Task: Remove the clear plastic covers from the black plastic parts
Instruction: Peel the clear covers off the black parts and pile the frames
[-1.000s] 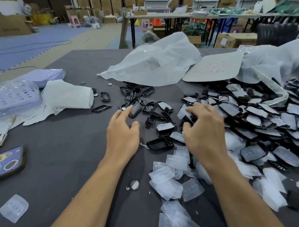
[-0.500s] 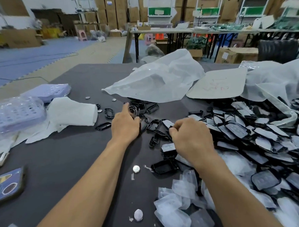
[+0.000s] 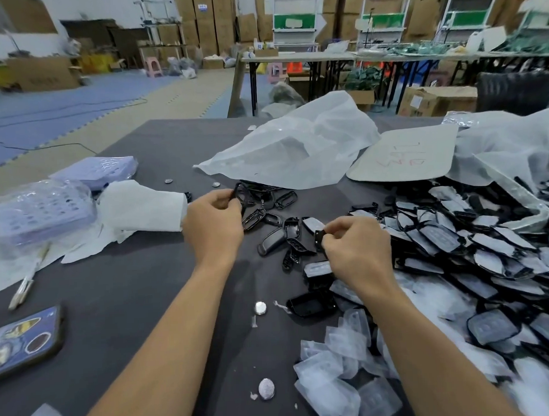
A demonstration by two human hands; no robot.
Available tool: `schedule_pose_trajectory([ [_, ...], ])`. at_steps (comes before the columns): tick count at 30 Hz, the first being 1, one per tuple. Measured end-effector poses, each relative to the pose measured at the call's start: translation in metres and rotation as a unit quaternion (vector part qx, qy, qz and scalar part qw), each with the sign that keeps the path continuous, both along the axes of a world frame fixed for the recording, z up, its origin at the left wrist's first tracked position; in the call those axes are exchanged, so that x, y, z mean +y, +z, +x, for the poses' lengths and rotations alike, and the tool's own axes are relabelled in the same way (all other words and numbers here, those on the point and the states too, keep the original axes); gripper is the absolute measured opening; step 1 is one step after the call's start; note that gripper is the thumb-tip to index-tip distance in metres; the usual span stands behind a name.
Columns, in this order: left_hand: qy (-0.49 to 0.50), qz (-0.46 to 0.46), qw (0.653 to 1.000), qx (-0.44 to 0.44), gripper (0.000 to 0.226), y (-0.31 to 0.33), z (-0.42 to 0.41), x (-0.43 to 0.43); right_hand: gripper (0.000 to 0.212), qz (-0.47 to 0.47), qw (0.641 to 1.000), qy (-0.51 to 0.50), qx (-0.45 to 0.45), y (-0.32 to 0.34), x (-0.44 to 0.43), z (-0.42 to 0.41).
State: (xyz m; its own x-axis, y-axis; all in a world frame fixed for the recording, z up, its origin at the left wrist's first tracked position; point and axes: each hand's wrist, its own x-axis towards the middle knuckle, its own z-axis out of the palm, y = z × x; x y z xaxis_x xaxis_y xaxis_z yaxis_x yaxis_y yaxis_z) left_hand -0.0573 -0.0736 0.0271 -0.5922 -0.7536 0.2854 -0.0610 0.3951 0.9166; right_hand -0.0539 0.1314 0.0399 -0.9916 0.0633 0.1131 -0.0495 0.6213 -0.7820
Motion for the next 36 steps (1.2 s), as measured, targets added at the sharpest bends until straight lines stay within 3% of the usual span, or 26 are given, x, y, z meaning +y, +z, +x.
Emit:
schedule_pose_trajectory([
  [2,-0.031,0.093,0.994,0.042,0.012,0.004,0.02,0.009,0.019,-0.23,0.972,0.013,-0.053,-0.001,0.003,0.016],
  [4,-0.055,0.13,0.989,0.042,0.015,0.0,0.049,0.016,0.023,-0.394,0.909,0.06,-0.123,-0.004,0.004,0.034],
  [8,-0.081,0.136,0.987,0.017,0.019,-0.015,0.104,0.03,0.012,-0.508,0.835,0.1,-0.187,-0.01,-0.001,0.06],
  [10,-0.123,0.127,0.984,0.005,0.022,-0.016,0.114,0.042,0.007,-0.523,0.824,0.106,-0.191,-0.01,-0.003,0.066],
  [14,-0.213,0.058,0.975,-0.035,0.03,-0.015,0.107,0.059,0.006,-0.501,0.844,0.125,-0.148,-0.009,-0.004,0.072],
  [20,-0.237,-0.014,0.971,-0.041,0.057,-0.019,0.11,0.064,0.012,-0.468,0.867,0.139,-0.1,-0.015,-0.002,0.068],
  [24,-0.258,0.087,0.962,0.001,0.045,-0.02,0.11,0.064,0.029,-0.442,0.883,0.14,-0.077,-0.02,0.001,0.064],
  [28,-0.243,0.152,0.958,0.017,0.03,-0.02,0.107,0.062,0.023,-0.431,0.891,0.131,-0.058,-0.024,0.002,0.061],
  [36,-0.207,0.167,0.964,0.006,0.02,-0.02,0.105,0.062,0.016,-0.42,0.897,0.136,-0.028,-0.025,0.002,0.06],
])
